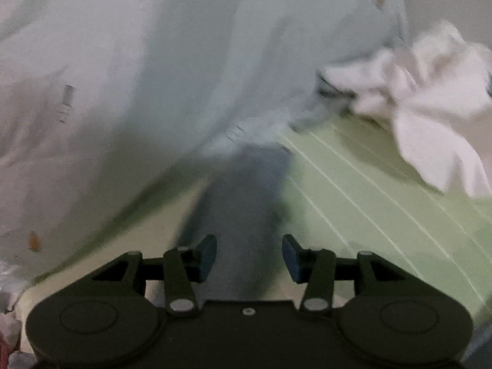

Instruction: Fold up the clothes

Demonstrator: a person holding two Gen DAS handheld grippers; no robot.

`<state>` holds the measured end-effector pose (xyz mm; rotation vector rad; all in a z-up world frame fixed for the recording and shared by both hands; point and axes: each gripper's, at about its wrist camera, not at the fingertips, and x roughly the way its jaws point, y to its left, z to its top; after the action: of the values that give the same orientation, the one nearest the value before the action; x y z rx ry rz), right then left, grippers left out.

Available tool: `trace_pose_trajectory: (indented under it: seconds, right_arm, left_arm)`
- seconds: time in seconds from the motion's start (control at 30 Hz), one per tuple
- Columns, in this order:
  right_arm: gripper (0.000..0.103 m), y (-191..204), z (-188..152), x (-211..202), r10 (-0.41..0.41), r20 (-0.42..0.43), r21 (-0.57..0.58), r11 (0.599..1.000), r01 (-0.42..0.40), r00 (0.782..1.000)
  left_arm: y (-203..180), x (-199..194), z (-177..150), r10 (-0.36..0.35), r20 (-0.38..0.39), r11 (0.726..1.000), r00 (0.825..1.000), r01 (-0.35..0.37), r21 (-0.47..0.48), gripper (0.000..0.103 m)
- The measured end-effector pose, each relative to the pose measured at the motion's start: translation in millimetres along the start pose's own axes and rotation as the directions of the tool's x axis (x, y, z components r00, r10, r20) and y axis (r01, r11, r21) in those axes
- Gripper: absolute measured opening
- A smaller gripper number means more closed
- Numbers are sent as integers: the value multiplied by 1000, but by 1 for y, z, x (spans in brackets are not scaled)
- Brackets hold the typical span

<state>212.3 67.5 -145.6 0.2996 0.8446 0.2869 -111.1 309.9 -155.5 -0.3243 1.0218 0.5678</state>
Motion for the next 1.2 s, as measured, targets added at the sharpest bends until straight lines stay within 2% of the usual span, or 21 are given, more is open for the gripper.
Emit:
trace_pose_trajectory:
  seconds: [0.07,0.3,0.37,0.4,0.43,0.57,0.67,0.7,0.77,0.8,0.83,0.87,0.9,0.93,0.97,1.03,1.07,1.17,1.2]
  right_arm:
    - [49,-13,-5,10,-15,-27,36,999,16,1000]
    - [48,-20,1,63,74,-75,131,989,-64,994]
    - [27,-17,2,71,95,-73,131,988,-85,993]
    - [5,-16,3,71,102,-68,129,987,-92,992]
    - [4,-16,4,68,111,-60,123,987,-103,992]
    - [4,-15,13,20,105,21,100,989,-106,994]
    - [4,-10,19,-51,120,154,50,990,-129,981]
    - [4,-7,17,-70,108,192,9,994,-111,976]
    - [4,-4,6,-95,42,219,-101,995,-20,975]
    - [7,-6,-2,-94,-16,192,-142,989,44,981]
    - [13,-12,-11,-82,-90,88,-167,980,104,992]
    - [15,-18,-20,-69,-167,-15,-198,967,161,986]
    - [17,-28,-29,-61,-221,-97,-178,963,202,970]
    - [17,-38,-38,-52,-271,-179,-161,956,244,946]
    - [20,-45,-45,-57,-270,-181,-123,960,250,946]
    - [44,-42,-48,-68,-286,-129,-132,954,270,949]
    - [48,-35,-45,-68,-302,-78,-154,945,288,950]
    - [58,-5,-39,-66,-272,30,-253,929,270,962]
    - [68,3,-38,-63,-251,44,-286,924,253,967]
  left_arm:
    - [-4,1,1,-6,-3,1000,1000,6,16,98]
    - [-9,-2,5,7,0,1000,1000,-7,30,98]
    - [-7,-2,5,12,0,1000,1000,-12,23,98]
    - [-6,-3,5,15,0,1000,1000,-15,19,98]
    - [-5,-3,6,16,0,1000,1000,-16,14,98]
    - [-1,-5,6,21,1,1000,1000,-21,2,98]
    - [2,-6,7,24,5,1000,1000,-24,-2,98]
    - [3,-6,7,23,4,1000,1000,-23,-4,98]
    - [5,-5,7,21,0,1000,1000,-21,-10,98]
    - [5,-5,7,18,-2,1000,1000,-18,-13,98]
    - [6,-4,7,14,-6,1000,1000,-14,-16,98]
    - [7,-4,7,9,-8,1000,1000,-9,-20,98]
    - [7,-4,6,3,-9,1000,1000,-4,-21,98]
    - [7,-5,6,0,-7,1000,1000,0,-17,98]
    - [7,-7,6,-3,-3,1000,1000,3,-10,98]
    - [6,-9,5,2,6,1000,1000,-2,4,98]
    - [6,-8,5,5,6,1000,1000,-5,6,98]
    - [6,-5,6,2,-6,1000,1000,-2,-2,98]
    - [7,-4,6,-1,-8,1000,1000,0,-4,98]
